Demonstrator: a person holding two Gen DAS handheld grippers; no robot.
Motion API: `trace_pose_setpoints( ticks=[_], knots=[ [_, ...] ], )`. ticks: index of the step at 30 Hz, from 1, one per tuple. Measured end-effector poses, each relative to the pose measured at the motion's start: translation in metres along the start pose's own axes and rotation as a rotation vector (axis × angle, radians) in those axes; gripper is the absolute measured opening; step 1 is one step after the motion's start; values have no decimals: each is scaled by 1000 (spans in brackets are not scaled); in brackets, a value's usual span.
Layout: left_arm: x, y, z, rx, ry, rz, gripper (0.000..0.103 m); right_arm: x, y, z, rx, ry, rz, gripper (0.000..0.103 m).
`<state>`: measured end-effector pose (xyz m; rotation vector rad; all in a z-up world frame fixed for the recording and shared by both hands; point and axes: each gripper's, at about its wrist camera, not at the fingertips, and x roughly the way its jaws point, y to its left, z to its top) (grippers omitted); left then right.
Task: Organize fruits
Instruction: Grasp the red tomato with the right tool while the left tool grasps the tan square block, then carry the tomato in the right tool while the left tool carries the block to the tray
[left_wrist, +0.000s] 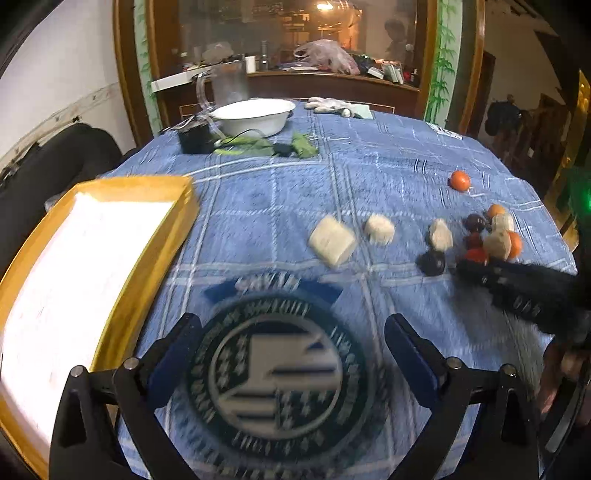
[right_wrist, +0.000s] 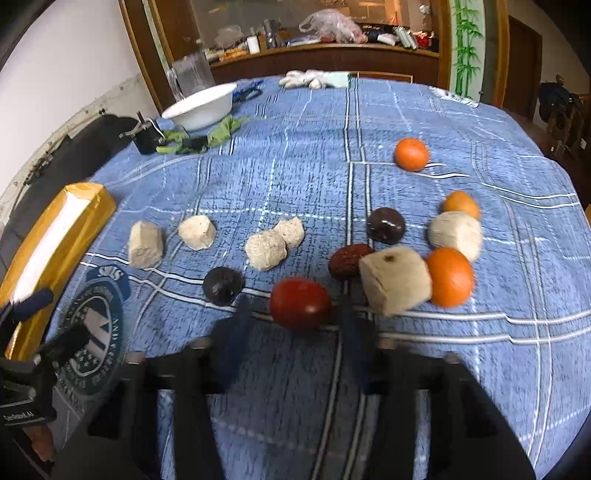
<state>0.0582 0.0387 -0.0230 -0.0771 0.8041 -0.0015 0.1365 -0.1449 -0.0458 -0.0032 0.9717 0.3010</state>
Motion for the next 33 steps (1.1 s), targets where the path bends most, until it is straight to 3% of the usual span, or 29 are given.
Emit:
trace_pose_setpoints(
  ticks=[7, 10, 12, 15, 16, 17, 33],
  knots=[
    [42, -26, 26, 61, 44, -5, 87, -7, -10, 0, 18, -23, 33, 35],
    [55, -29, 28, 61, 88, -17, 74, -20, -12, -4, 22, -57, 36, 35],
    [63, -30, 28, 55, 107, -23, 72, -27, -12, -7, 19, -70, 41, 35],
    [68, -29, 30, 50, 115, -20, 54, -36, -11, -13, 16, -82, 54, 35],
    [67, -29, 31, 51, 113, -14, 40, -37, -11, -14, 12, -85, 55, 35],
    [67, -28, 32, 51, 114, -3, 38, -38, -10, -15, 7, -86, 55, 35],
    [15, -35, 13, 71, 63, -1, 38, -68, -7, -45, 30, -111, 23, 35]
  ],
)
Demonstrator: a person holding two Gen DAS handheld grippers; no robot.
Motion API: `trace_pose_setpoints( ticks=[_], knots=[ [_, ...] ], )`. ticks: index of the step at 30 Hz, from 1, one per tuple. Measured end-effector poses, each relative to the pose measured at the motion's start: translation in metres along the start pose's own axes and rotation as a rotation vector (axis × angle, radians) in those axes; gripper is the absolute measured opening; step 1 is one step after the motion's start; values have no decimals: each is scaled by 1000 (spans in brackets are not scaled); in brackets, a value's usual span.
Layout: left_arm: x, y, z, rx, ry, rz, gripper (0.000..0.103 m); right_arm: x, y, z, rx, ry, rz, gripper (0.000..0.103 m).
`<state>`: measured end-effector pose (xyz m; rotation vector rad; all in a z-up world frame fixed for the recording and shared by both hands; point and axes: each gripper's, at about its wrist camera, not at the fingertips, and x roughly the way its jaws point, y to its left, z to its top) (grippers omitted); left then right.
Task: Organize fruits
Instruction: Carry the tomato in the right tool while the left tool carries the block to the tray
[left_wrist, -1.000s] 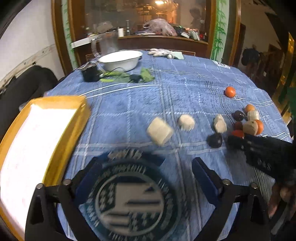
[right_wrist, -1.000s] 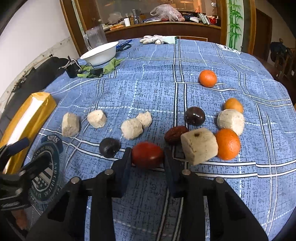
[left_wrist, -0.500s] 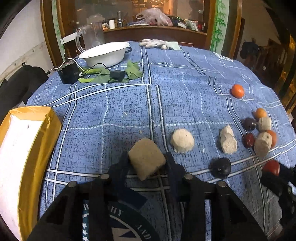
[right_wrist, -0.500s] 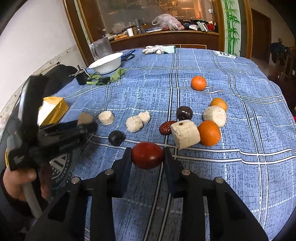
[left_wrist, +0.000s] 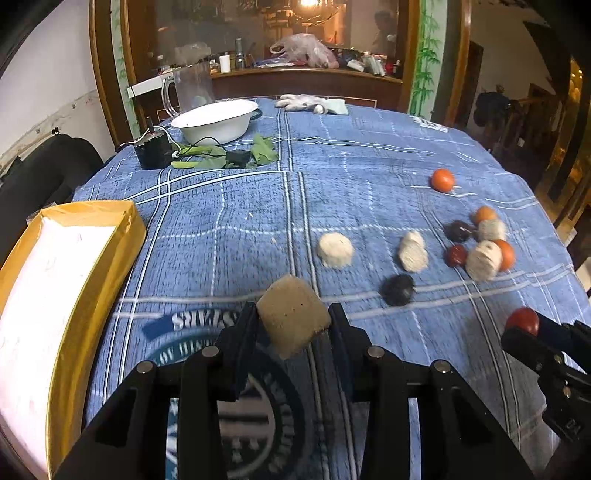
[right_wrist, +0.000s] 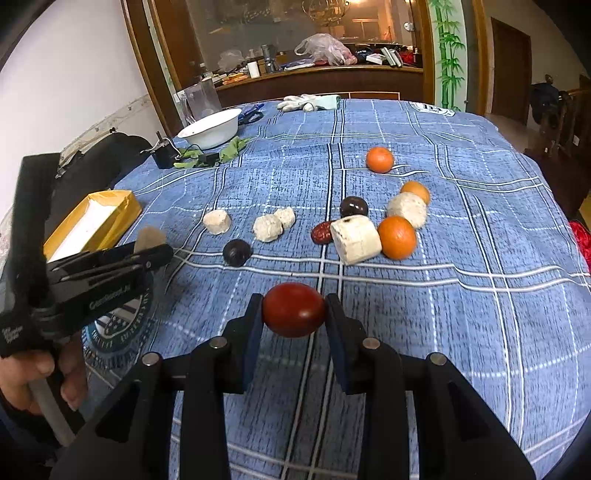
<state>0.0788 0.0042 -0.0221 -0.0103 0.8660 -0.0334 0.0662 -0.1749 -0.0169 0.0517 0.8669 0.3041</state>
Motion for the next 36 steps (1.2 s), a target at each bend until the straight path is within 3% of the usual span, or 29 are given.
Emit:
trace_pose_setpoints(
  ticks=[16, 24, 28, 36],
  knots=[
    [-41, 3, -27, -12, -42, -20, 38, -33, 13, -25, -2, -28, -17, 35],
    [-70, 26, -37, -58, -84, -14, 38, -40, 35, -25, -48, -43, 17, 35],
    [-86, 52, -40, -103, -112, 18, 38, -39, 51, -21, -76, -49, 45, 35],
    [-109, 135, -42, -227, -154, 176, 38, -30, 104, -3, -176, -65, 132, 35]
  ],
)
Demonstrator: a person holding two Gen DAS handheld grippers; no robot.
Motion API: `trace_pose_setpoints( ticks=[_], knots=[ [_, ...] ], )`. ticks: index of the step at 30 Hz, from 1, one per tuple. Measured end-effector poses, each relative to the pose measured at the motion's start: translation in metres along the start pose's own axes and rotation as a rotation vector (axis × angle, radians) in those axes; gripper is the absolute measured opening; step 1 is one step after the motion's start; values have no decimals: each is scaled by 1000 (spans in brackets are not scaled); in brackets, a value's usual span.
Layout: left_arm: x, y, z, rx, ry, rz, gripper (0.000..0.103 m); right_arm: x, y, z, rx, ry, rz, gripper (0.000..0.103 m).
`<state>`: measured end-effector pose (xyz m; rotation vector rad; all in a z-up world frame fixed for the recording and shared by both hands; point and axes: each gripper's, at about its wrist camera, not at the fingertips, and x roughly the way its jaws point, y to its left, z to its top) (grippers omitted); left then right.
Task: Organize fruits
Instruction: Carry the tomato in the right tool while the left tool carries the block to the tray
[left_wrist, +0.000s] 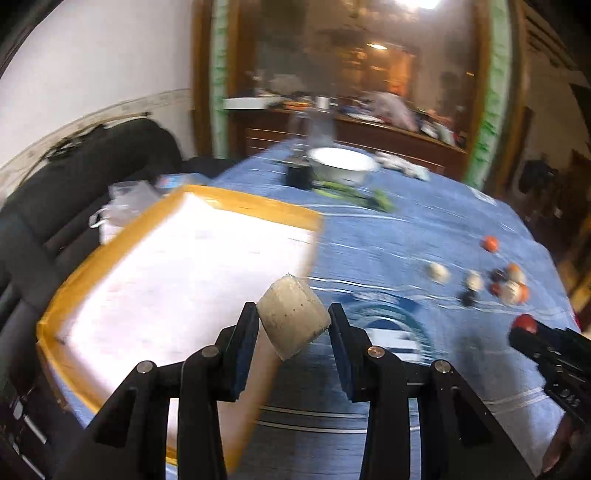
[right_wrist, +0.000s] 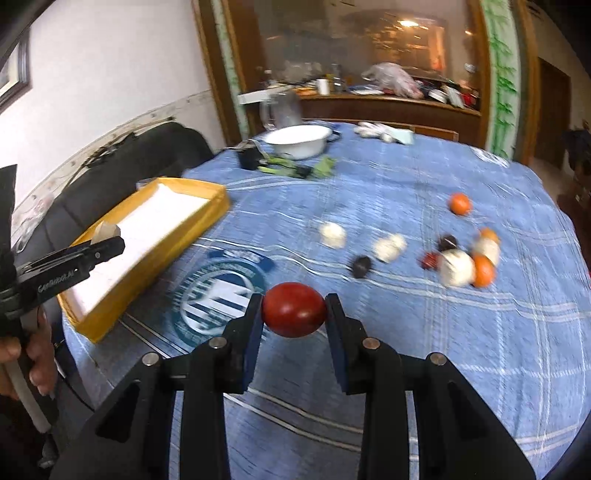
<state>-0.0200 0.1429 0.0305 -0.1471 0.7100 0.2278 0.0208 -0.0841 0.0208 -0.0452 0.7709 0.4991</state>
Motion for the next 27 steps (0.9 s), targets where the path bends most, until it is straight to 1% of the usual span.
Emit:
trace_pose_setpoints(
  ticks=[2, 6, 11, 14, 17, 21, 27],
  knots=[
    [4, 22, 3, -33, 5, 52, 38, 7, 15, 9, -24, -6, 26, 35],
    [15, 52, 4, -69, 29, 133, 38, 27, 51, 32, -82, -18, 90, 35],
    [32, 78, -3, -104, 83, 184, 38, 62, 97, 60, -144, -24, 168, 35],
    [35, 90, -7, -118, 99, 210, 38, 94, 126, 77, -168, -12, 203, 35],
    [39, 102, -8, -135, 110, 226, 38, 125, 145, 86, -175, 18, 216, 36],
    [41, 110, -9, -144, 115, 247, 38, 164, 162, 89, -185, 70, 209, 36],
    [51, 120, -16, -165, 160, 286, 38, 195, 174, 90, -226, 138, 192, 36]
  ],
)
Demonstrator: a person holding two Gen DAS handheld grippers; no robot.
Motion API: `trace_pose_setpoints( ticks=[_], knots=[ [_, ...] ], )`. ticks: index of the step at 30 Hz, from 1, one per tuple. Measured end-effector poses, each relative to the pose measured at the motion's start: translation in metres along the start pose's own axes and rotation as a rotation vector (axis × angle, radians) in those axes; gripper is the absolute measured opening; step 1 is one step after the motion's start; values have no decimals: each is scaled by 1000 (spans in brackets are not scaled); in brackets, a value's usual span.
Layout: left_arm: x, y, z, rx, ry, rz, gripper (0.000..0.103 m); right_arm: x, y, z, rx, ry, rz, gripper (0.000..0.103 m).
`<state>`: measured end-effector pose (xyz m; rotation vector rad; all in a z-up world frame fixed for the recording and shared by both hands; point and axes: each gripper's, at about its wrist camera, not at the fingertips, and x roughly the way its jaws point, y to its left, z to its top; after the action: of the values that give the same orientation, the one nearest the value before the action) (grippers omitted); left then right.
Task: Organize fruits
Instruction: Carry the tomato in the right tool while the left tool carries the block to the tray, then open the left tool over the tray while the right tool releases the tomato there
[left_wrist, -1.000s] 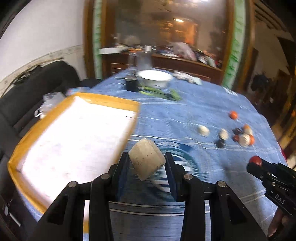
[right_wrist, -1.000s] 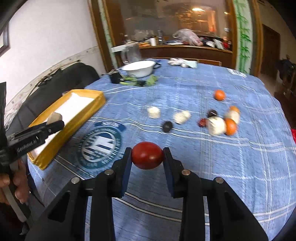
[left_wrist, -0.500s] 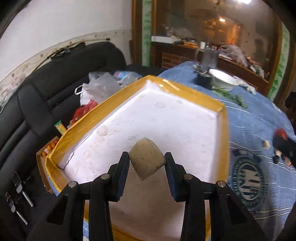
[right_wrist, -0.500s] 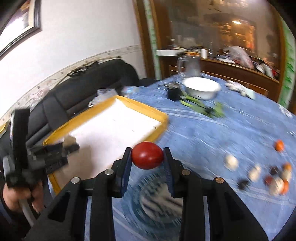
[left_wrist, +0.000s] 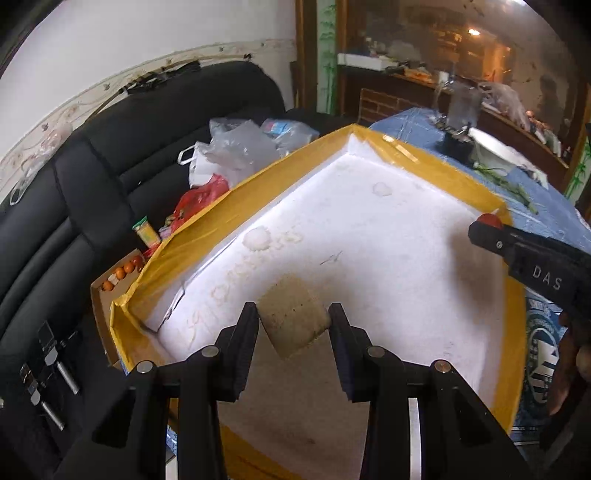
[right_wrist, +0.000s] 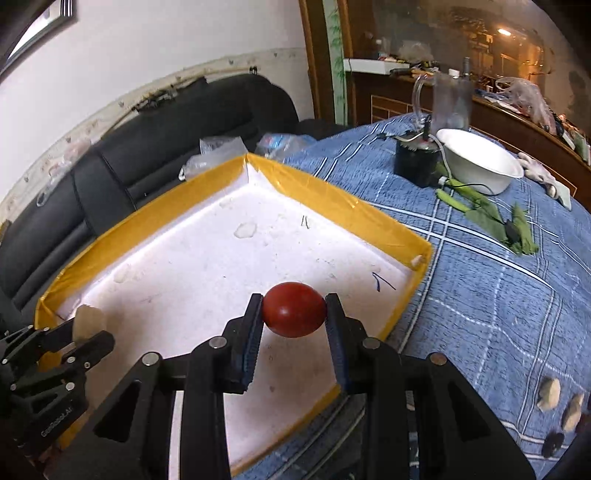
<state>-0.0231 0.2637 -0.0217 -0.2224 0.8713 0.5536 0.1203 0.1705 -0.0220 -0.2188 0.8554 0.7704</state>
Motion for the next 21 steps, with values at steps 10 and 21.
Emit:
trace_pose_setpoints(
  ticks=[10, 21],
  knots=[
    [-4, -15, -15, -8, 7, 91, 39, 10, -3, -5, -93, 118, -45, 36],
    [-15, -16, -17, -17, 3, 77, 55, -4, -2, -10, -76, 111, -17, 59]
  ],
)
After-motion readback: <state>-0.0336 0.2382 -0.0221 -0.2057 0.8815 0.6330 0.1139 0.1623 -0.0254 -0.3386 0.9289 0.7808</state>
